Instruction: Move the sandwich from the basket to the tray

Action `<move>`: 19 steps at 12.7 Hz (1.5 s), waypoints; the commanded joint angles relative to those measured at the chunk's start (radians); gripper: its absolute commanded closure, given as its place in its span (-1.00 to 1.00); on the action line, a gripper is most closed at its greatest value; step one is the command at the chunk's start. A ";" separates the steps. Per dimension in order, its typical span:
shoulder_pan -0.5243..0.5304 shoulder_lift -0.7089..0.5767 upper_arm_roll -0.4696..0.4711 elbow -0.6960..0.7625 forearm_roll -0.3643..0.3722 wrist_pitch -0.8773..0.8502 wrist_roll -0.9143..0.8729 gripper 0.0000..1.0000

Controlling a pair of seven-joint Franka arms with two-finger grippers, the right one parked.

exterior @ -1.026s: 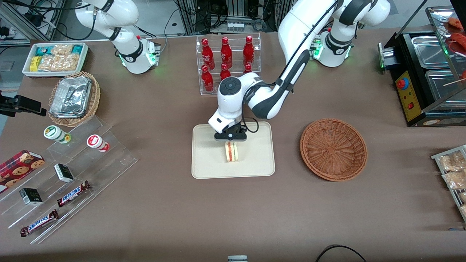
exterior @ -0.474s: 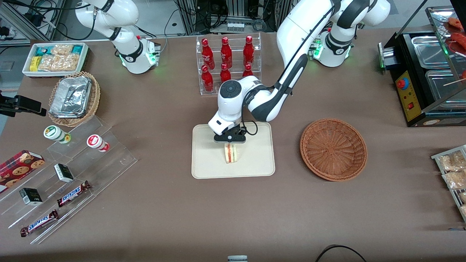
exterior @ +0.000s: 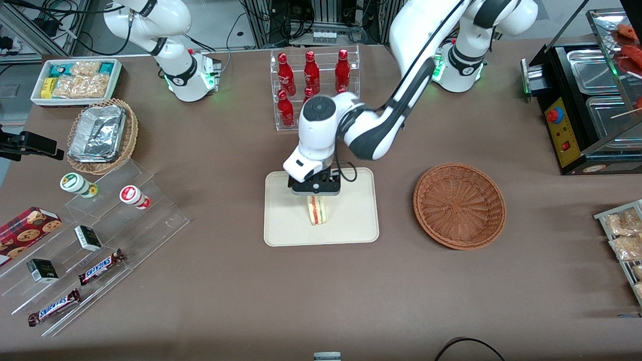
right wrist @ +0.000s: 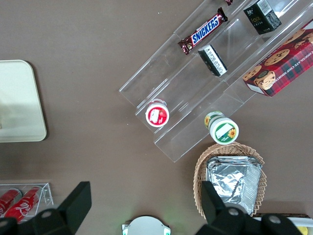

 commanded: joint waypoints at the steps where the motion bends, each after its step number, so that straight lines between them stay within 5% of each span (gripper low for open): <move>1: 0.039 -0.152 0.002 -0.028 0.000 -0.151 -0.077 -0.99; 7: 0.225 -0.386 0.002 -0.028 -0.050 -0.427 0.025 -0.99; 12: 0.452 -0.543 0.002 -0.027 -0.155 -0.662 0.405 -0.99; 19: 0.654 -0.683 0.045 -0.048 -0.159 -0.892 0.889 -0.99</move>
